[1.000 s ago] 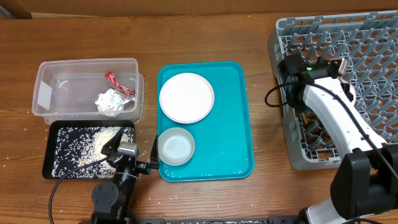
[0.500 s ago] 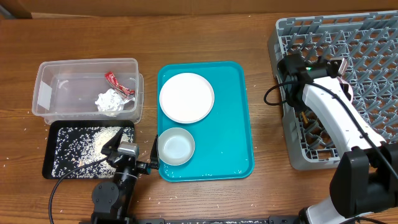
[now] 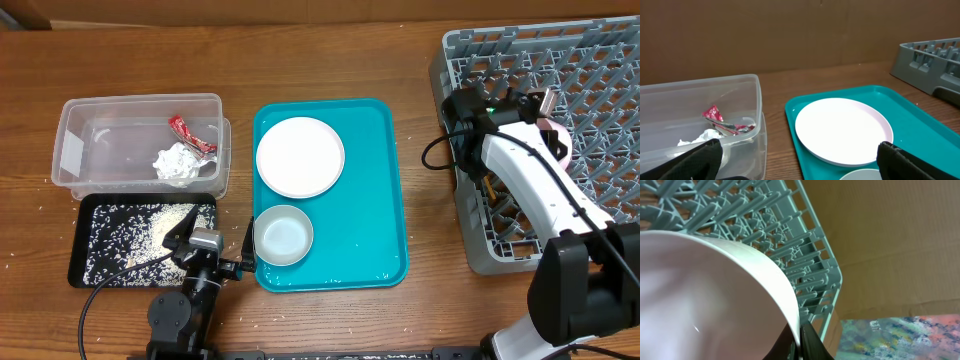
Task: Sort waste into correct bins and load items into the dishwasher
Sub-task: 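Carry the pink-white bowl to the dish rack and set it upright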
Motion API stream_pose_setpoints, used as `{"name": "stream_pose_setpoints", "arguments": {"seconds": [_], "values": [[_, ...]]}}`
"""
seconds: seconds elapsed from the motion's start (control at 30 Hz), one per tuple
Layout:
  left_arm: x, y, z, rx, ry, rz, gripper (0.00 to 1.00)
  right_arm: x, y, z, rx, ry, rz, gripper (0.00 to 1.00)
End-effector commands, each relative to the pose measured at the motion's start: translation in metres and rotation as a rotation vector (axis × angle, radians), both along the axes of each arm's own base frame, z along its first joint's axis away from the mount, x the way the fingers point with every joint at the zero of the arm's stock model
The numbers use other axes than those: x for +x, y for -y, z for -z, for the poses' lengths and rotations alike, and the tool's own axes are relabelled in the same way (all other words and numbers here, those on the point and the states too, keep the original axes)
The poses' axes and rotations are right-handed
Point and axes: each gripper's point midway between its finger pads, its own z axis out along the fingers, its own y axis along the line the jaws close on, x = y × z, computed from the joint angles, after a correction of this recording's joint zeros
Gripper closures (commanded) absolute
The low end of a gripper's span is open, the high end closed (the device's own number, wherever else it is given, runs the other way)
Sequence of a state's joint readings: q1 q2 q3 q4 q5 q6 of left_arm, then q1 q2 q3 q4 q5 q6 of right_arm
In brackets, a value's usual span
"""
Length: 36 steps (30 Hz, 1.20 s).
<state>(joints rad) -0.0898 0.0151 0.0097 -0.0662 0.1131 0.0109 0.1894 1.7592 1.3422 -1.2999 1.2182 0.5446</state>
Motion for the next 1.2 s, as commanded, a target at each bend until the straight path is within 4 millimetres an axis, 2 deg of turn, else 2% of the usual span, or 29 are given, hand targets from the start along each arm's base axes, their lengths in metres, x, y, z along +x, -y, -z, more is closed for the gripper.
{"name": "stream_pose_setpoints", "arguments": {"seconds": [0.0,0.1,0.2,0.27,0.5,0.9,1.17], "values": [[0.0,0.0,0.0,0.01,0.008,0.001,0.0,0.0,0.001,0.008,0.024,-0.007,0.012,0.96],[0.0,0.0,0.0,0.01,0.008,0.001,0.0,0.001,-0.009,0.02,0.063,-0.038,-0.002,0.96],[0.0,0.0,0.0,0.01,0.008,0.001,0.0,0.0,-0.016,0.022,0.054,-0.069,-0.025,0.96],[0.0,0.0,0.0,0.01,0.008,0.001,0.0,0.0,-0.021,0.017,0.024,-0.084,-0.051,0.96],[0.0,0.0,0.0,0.01,0.008,0.001,0.0,0.002,-0.012,-0.013,-0.154,-0.089,-0.079,0.96],[0.0,0.0,0.0,0.01,0.008,0.001,0.0,0.008,-0.014,0.002,-0.062,-0.025,-0.053,0.96],[0.0,0.0,0.0,0.01,0.008,0.001,0.0,0.022,-0.02,0.005,-0.052,-0.048,-0.102,0.96]]}}
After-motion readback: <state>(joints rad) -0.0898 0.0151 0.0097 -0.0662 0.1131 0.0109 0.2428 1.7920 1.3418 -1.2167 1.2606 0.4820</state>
